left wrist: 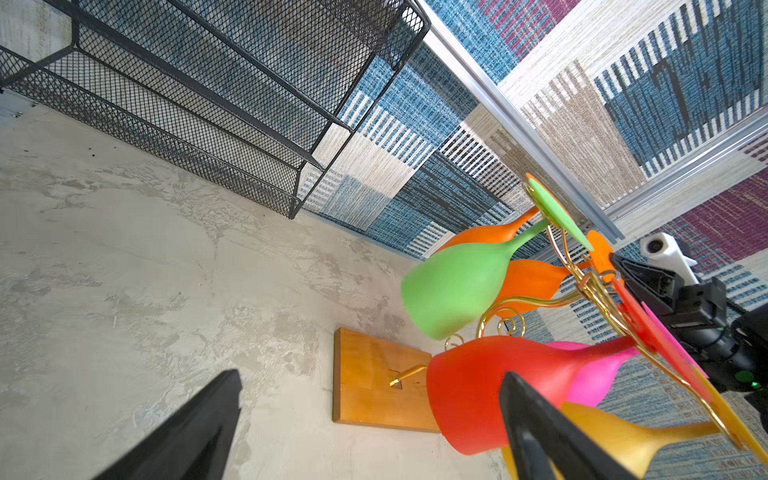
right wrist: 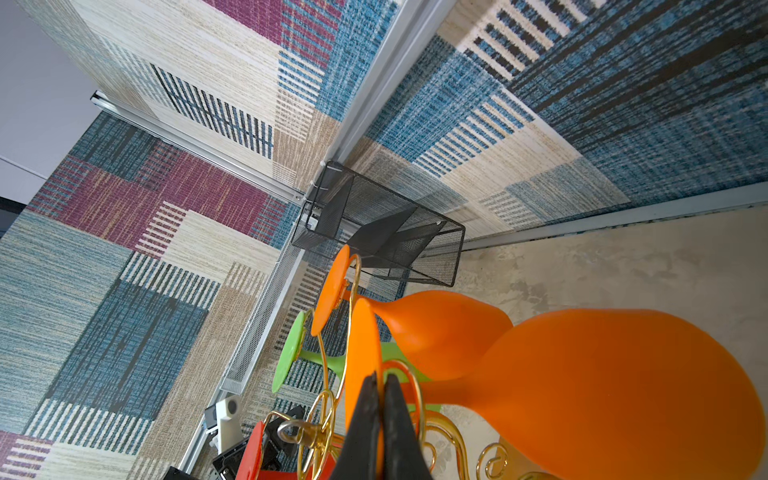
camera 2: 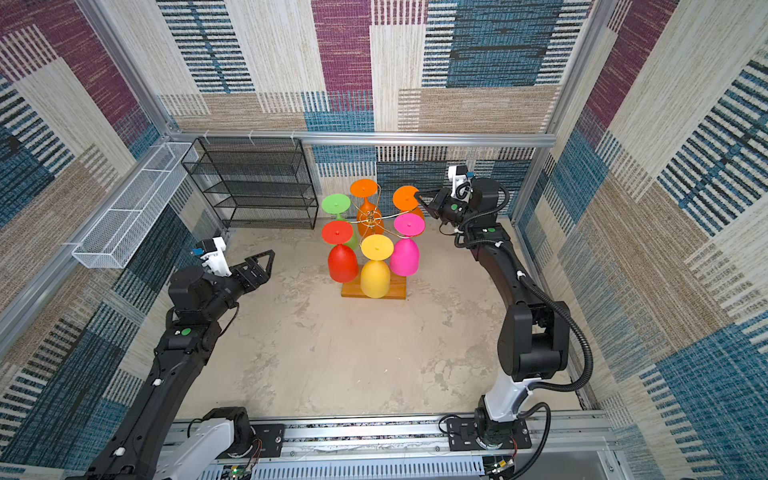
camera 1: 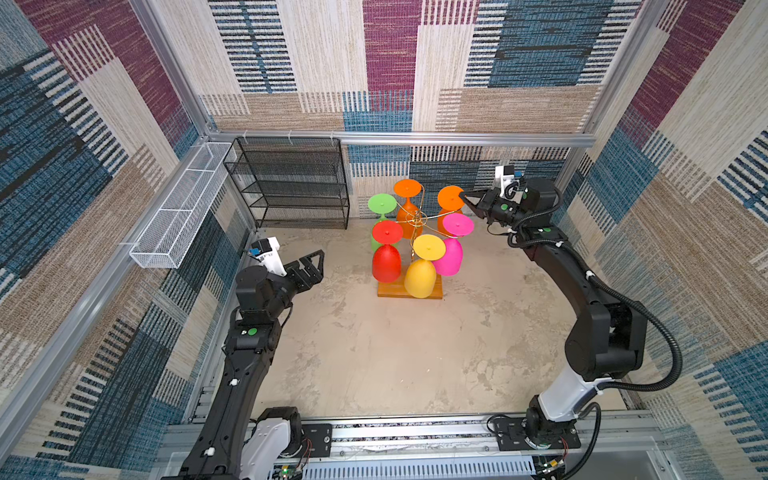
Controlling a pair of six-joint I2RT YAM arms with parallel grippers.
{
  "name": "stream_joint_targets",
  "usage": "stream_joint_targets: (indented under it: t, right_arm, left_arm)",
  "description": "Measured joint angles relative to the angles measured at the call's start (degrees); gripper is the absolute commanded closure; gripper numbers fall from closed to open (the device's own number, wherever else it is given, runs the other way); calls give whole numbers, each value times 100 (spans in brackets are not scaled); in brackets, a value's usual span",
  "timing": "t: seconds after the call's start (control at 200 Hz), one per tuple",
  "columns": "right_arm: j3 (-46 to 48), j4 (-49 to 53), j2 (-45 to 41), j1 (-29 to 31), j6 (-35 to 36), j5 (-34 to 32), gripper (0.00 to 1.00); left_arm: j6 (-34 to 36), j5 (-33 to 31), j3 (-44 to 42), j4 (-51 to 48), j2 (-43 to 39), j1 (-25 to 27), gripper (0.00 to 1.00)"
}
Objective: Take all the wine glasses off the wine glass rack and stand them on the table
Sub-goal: 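Close the right gripper on the orange glass's foot on the rack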
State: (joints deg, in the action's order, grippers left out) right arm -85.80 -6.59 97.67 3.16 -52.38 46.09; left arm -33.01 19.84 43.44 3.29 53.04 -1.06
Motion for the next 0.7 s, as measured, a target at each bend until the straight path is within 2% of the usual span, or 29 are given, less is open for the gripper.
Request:
stream_joint_targets:
  t: [0.491,0.701]
  right_arm:
    - [382,-1198,-31,-181,-1224,573,100]
    - [382,-1436,-79,-190,-1458,643,100]
  left_arm:
    - [0,0,-107,90,9,-4,1]
    - [0,-2,-129,98,-9,-2,1]
